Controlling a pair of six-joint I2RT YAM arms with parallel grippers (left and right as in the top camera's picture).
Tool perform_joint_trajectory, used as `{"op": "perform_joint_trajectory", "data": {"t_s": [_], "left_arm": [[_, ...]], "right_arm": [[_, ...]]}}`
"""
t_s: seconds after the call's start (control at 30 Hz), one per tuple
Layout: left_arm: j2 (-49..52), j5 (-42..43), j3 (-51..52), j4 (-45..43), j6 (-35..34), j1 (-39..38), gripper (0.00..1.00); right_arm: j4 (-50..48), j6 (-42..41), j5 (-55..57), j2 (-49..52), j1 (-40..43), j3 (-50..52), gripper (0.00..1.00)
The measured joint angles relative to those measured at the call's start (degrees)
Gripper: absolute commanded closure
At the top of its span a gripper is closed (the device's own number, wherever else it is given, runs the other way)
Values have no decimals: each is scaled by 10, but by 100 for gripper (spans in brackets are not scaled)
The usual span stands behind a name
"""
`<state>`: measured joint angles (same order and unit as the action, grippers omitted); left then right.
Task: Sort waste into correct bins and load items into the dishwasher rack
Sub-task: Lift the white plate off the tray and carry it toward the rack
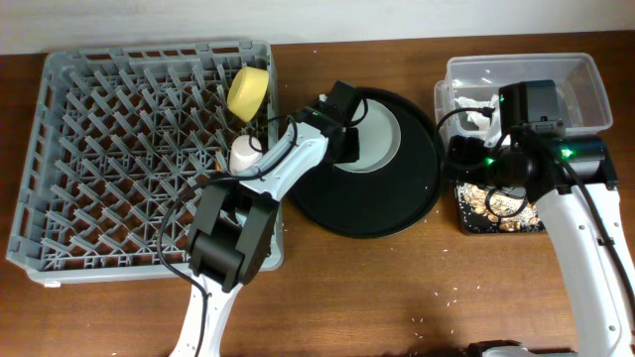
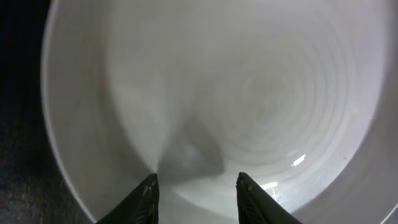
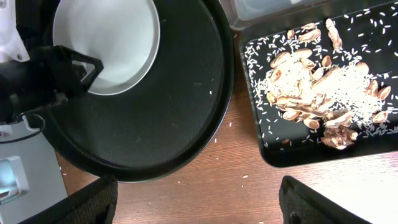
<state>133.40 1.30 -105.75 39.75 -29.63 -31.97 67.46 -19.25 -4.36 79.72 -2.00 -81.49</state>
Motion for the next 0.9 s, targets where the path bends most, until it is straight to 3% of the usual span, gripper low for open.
{"op": "perform_joint_trajectory", "data": {"t_s": [0.37, 0.53, 0.9], "left_arm": [[-73, -70, -1, 68, -1, 30, 53], [-75, -91, -1, 74, -1, 32, 60], [-46, -119, -1, 63, -41, 25, 61]], "right_arm": [[0, 0, 0, 0, 0, 0, 16], [-1, 0, 0, 0, 0, 0, 16], [9, 0, 0, 0, 0, 0, 16]]}}
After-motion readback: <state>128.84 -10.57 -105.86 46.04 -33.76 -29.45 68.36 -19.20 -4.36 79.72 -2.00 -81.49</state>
